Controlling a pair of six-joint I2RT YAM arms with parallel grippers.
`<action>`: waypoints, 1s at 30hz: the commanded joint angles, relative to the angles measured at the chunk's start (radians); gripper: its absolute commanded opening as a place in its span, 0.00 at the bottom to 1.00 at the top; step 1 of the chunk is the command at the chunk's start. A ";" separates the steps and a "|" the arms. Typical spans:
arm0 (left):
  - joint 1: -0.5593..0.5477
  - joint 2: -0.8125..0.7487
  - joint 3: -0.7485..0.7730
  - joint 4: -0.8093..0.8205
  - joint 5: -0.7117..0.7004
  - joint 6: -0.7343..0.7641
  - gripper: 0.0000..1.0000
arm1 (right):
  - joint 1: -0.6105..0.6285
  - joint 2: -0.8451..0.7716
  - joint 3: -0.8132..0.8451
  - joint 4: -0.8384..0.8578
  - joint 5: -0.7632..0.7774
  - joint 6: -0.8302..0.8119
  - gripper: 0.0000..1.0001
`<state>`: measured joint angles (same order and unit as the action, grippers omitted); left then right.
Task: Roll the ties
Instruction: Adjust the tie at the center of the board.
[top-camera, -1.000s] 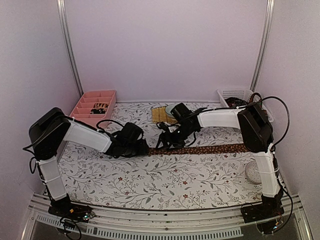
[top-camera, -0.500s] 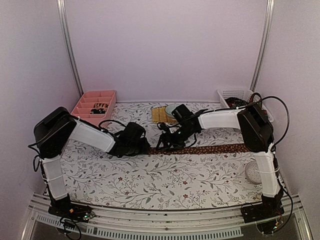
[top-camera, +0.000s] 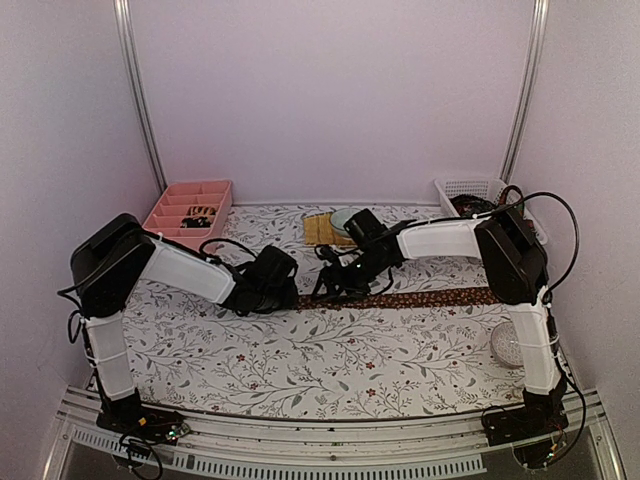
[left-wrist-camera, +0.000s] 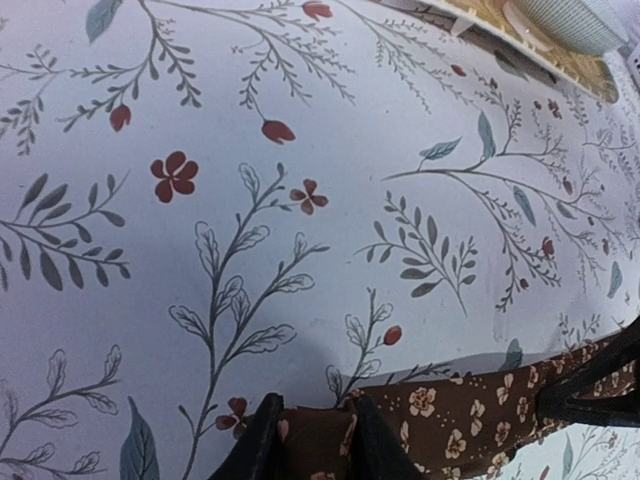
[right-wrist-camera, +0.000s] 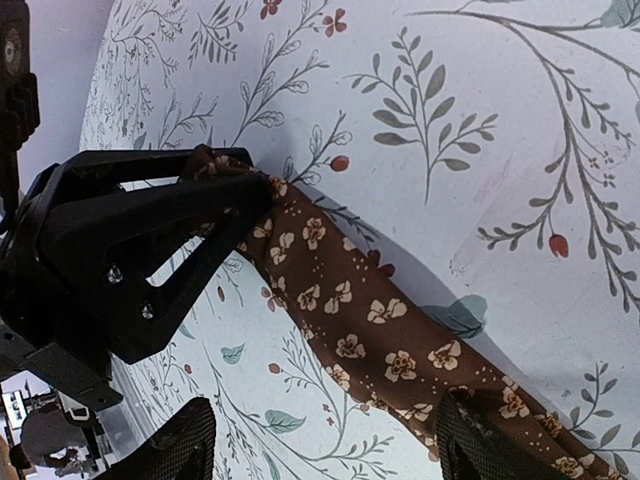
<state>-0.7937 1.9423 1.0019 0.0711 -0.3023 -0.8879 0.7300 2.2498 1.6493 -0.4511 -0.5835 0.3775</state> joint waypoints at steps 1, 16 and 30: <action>-0.030 0.045 0.012 -0.205 -0.082 0.027 0.24 | 0.007 -0.086 -0.053 -0.058 0.106 -0.006 0.76; -0.183 0.135 0.254 -0.517 -0.432 0.127 0.27 | 0.007 -0.192 -0.053 -0.075 0.137 0.006 0.79; -0.182 -0.051 0.154 -0.284 -0.358 0.184 0.54 | -0.030 -0.222 -0.004 -0.062 0.050 0.031 0.81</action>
<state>-0.9794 1.9526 1.1767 -0.3016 -0.6926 -0.7116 0.7151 2.1784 1.6119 -0.5060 -0.4942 0.3897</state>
